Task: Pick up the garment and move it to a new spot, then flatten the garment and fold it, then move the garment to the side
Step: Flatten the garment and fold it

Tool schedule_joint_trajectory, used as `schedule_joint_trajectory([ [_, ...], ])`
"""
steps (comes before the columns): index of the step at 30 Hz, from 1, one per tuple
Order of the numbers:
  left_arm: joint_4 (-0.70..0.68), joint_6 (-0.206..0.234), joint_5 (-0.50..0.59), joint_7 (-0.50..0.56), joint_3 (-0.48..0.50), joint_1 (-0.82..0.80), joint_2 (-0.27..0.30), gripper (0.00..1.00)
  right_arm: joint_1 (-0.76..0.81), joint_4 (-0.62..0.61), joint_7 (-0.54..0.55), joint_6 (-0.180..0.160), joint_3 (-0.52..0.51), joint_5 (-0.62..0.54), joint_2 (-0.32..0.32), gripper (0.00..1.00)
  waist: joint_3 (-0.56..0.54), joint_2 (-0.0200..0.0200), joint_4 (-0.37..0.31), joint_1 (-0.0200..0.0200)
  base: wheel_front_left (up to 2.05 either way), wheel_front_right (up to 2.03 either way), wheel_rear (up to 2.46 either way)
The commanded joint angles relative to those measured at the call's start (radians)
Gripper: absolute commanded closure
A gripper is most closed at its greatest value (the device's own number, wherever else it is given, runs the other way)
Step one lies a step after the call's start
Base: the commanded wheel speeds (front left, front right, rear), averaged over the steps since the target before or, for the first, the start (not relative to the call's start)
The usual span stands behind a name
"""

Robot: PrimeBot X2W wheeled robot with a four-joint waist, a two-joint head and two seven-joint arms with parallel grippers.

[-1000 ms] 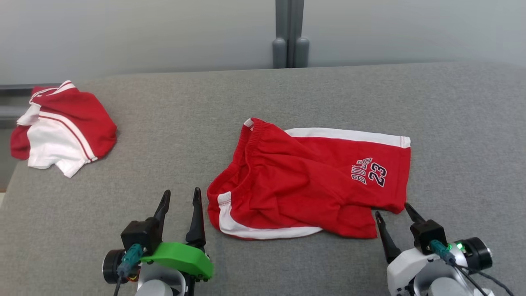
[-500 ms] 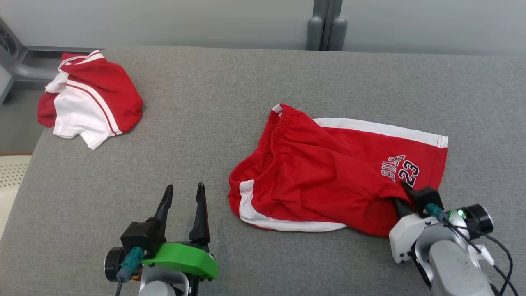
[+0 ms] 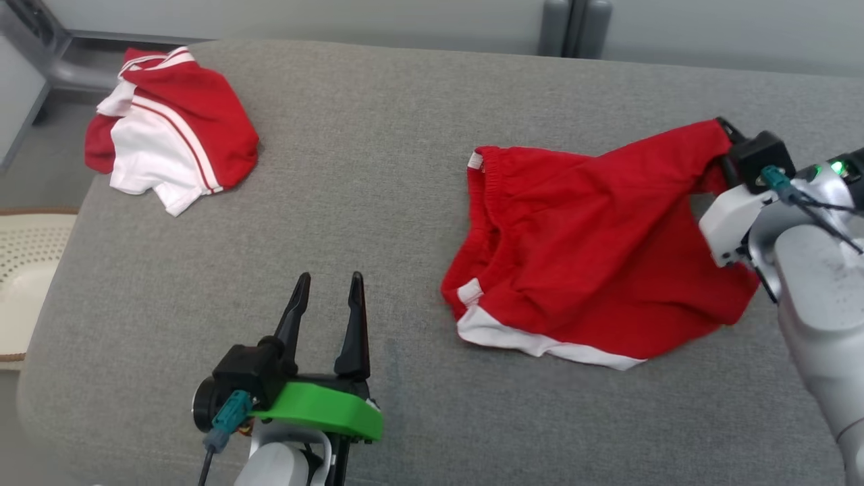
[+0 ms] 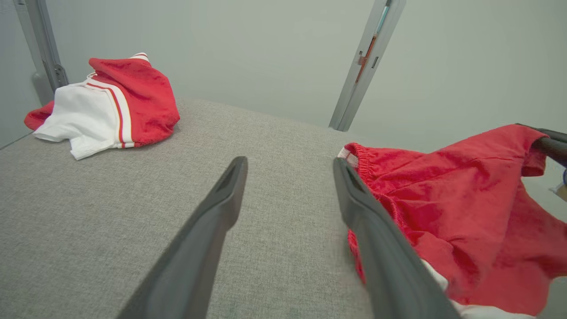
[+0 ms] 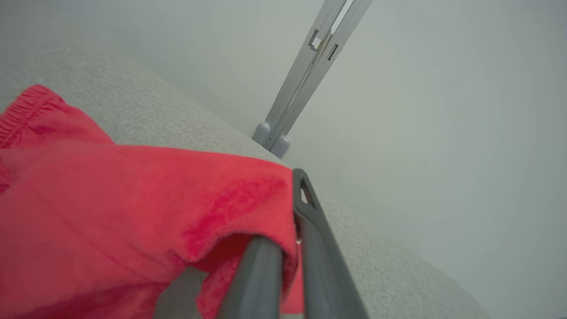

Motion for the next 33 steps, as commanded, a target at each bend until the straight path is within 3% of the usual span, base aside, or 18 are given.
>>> schedule_joint_trajectory([
  [1,-0.012,0.003,-0.006,0.000,-0.008,-0.023,0.001,0.00,-0.041,0.025,0.006,-0.002,0.015,0.000,-0.023,1.00,0.038,0.0000,0.052,-0.0001,0.00,0.00,0.00],
  [7,-0.031,0.012,-0.017,0.000,-0.035,-0.043,0.001,0.00,-0.174,0.125,0.001,-0.002,0.044,0.003,-0.046,1.00,0.079,0.0000,0.090,-0.0001,0.00,0.00,0.00],
  [9,-0.028,0.013,-0.013,0.000,-0.039,-0.045,0.001,0.00,-0.198,0.159,-0.003,-0.002,0.035,-0.007,-0.042,0.27,0.085,0.0000,0.089,-0.0001,0.00,0.00,0.00],
  [10,-0.027,0.012,-0.010,0.000,-0.042,-0.047,0.001,0.00,-0.206,0.177,-0.005,-0.002,0.031,-0.007,-0.034,0.00,0.085,0.0000,0.087,-0.0001,0.00,0.00,0.00],
  [15,-0.026,0.017,-0.001,0.000,-0.042,-0.043,0.001,0.00,-0.201,0.214,-0.021,-0.002,0.029,0.002,-0.004,0.00,0.064,0.0000,0.049,-0.0001,0.00,0.00,0.00],
  [19,-0.018,0.016,0.013,0.000,-0.028,-0.027,0.001,0.00,-0.151,0.143,-0.023,-0.002,0.039,0.045,0.017,0.00,0.024,0.0000,-0.011,-0.0001,0.00,0.00,0.00],
  [26,-0.003,0.014,0.024,0.000,-0.016,0.008,0.002,0.00,0.032,-0.034,-0.023,-0.002,0.095,0.180,-0.002,0.00,-0.055,0.0000,-0.115,-0.0001,0.00,0.00,0.00],
  [33,0.000,0.014,0.026,0.000,-0.021,0.025,0.002,0.00,0.209,-0.063,-0.023,-0.002,0.124,0.287,-0.036,0.00,-0.071,0.0000,-0.153,-0.0001,0.00,0.00,0.00],
])
